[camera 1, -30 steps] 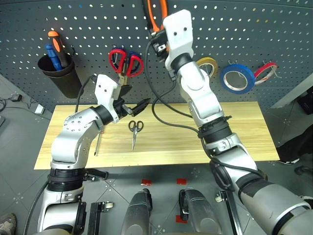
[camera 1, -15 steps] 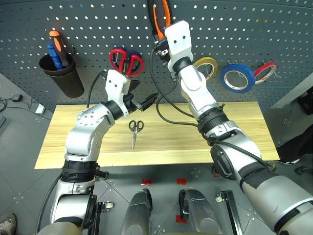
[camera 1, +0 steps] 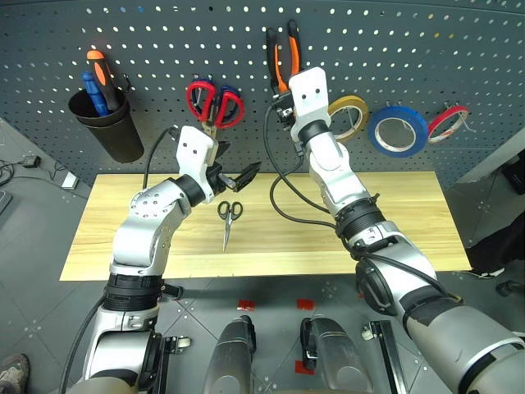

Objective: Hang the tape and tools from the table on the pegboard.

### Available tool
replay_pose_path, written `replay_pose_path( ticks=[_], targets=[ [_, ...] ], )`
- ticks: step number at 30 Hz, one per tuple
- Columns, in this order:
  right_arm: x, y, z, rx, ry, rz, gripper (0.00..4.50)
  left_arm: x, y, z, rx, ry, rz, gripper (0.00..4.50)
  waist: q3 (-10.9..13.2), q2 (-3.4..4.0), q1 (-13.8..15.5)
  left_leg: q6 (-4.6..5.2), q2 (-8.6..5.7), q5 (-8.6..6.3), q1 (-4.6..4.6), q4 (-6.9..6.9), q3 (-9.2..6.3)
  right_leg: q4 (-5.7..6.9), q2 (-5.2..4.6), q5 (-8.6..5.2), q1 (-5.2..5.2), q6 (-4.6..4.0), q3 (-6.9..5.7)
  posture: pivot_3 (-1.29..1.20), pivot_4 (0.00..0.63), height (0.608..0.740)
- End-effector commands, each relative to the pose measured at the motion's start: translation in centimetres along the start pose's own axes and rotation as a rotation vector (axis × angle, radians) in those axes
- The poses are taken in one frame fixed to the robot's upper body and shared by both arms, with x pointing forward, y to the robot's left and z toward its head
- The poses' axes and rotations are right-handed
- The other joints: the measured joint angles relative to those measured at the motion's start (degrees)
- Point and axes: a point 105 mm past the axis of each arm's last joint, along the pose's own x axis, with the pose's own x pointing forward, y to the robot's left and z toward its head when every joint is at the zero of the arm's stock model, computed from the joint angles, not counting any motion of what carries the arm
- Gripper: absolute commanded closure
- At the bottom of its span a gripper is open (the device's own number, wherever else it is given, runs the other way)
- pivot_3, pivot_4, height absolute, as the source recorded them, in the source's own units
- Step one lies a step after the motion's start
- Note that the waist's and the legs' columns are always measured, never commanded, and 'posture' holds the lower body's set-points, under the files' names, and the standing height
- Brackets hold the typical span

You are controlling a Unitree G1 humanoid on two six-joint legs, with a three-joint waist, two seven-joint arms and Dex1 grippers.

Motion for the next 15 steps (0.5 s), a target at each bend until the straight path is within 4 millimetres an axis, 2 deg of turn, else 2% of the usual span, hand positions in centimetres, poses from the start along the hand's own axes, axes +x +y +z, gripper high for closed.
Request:
replay_pose_path(
  ticks=[1,5,10,15],
  targets=[
    [-0.2,-0.3,0.8,0.104,-0.003,0.003,1.18,-0.5,0.3,-1.5,0.013,0.051,0.031,0.0,0.0,0.0,-0.01,0.0,0.0,0.0,0.0,0.0,0.01,0.0,0.0,0.0,0.0,0.0,0.01,-0.02,0.291,0.74],
    [-1.7,-0.6,-0.1,0.16,0.061,0.026,0.01,-0.8,0.8,-3.2,-0.016,0.105,0.074,0.0,0.0,0.0,0.05,0.01,0.0,-0.01,0.0,-0.02,-0.03,-0.04,0.0,0.0,0.01,0.0,-0.02,-0.02,0.291,0.74],
    [-4.6,-0.3,-1.7,0.213,0.189,0.095,0.01,-1.3,1.4,-5.0,-0.015,0.181,0.151,0.0,0.0,0.0,0.07,0.14,0.0,-0.09,-0.02,-0.02,-0.04,-0.06,-0.01,0.0,0.01,0.0,-0.02,-0.04,0.29,0.74],
    [-8.9,2.1,-2.3,0.312,0.313,0.27,0.01,-2.3,1.9,-7.7,-0.052,0.311,0.239,0.0,0.0,0.0,-0.07,0.24,0.01,-0.14,-0.01,-0.06,-0.05,-0.08,0.01,0.0,0.01,0.0,-0.01,-0.04,0.293,0.74]
  ],
)
